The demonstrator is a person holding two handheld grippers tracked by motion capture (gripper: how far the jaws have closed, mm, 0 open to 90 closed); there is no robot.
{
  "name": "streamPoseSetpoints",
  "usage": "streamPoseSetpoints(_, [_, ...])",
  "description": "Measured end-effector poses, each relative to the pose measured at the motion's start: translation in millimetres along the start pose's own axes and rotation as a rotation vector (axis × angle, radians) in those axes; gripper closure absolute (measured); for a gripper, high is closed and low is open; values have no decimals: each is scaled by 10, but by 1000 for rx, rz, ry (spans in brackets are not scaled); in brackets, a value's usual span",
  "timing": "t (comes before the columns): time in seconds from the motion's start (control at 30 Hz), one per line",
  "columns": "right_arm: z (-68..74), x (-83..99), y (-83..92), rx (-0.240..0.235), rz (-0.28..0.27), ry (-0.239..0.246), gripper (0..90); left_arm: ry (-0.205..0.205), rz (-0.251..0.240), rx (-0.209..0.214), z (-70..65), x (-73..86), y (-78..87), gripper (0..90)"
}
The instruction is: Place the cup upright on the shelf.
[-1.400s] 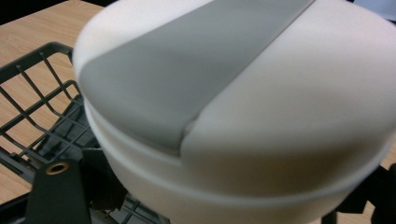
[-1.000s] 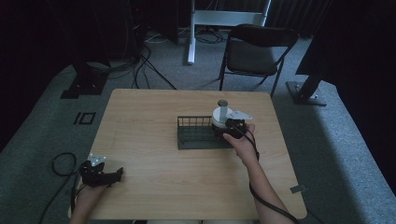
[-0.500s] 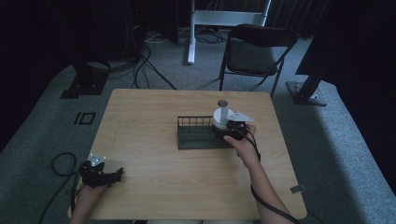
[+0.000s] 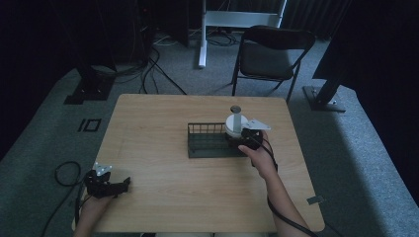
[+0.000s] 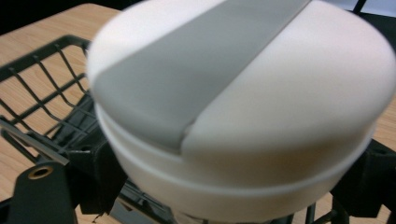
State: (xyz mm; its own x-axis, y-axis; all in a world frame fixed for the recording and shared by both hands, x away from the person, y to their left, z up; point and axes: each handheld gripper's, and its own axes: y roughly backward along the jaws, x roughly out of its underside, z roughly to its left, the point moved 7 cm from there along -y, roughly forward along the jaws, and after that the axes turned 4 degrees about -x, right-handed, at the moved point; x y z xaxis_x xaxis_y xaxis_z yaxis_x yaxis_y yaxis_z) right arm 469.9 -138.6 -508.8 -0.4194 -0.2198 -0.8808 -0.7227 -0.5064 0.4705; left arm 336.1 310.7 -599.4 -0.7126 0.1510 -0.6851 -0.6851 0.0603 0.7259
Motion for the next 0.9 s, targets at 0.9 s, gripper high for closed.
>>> streamPoseSetpoints(0.9, [-4, 103, 276, 9, -37, 11, 119, 0, 0, 0, 0, 0, 0, 2])
